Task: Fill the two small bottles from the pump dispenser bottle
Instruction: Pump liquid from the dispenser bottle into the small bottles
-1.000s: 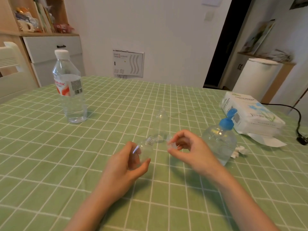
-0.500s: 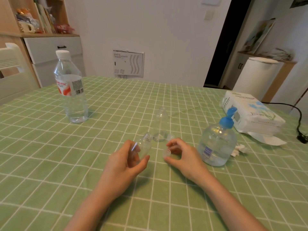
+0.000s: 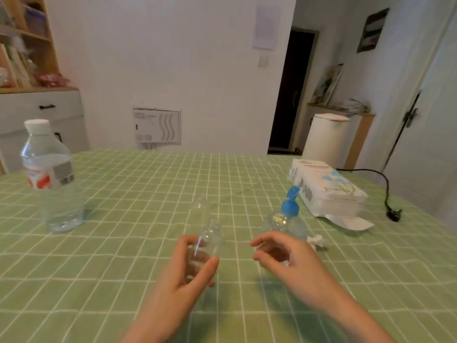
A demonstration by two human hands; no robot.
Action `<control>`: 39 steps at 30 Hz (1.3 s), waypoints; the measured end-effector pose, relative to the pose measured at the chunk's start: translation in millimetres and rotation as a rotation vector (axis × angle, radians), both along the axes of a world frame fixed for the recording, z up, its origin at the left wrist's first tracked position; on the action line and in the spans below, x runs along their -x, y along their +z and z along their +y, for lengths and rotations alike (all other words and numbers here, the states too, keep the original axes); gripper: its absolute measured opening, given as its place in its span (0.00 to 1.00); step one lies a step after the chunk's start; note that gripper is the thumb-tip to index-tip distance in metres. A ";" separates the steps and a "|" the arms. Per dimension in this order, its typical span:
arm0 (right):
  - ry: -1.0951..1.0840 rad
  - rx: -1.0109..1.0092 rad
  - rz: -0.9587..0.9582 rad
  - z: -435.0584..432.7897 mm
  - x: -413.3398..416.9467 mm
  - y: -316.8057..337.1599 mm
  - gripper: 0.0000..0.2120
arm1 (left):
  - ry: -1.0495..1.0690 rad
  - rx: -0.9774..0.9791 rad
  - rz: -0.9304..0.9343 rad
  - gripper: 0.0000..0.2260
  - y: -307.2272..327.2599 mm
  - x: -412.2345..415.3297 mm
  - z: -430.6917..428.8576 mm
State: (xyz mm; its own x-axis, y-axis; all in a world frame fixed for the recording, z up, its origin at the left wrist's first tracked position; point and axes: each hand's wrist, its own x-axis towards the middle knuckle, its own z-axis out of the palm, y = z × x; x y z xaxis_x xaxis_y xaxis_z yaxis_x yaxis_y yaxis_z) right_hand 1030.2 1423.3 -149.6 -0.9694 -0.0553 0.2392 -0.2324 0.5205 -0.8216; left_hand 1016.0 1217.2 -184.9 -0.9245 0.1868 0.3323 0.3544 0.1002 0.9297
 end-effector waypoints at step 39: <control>-0.204 -0.329 -0.265 30.8 140.9 83.9 0.25 | -0.289 -0.224 -0.263 0.18 39.1 38.5 100.1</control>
State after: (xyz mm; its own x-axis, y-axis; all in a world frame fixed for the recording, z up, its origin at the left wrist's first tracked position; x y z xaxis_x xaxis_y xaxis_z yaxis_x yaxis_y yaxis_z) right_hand 889.3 1454.1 -65.7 -0.9937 0.1110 -0.0169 0.0973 0.7764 -0.6226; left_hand 977.5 1317.3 -145.7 -0.9032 0.4004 0.1546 0.0868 -0.1824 0.9794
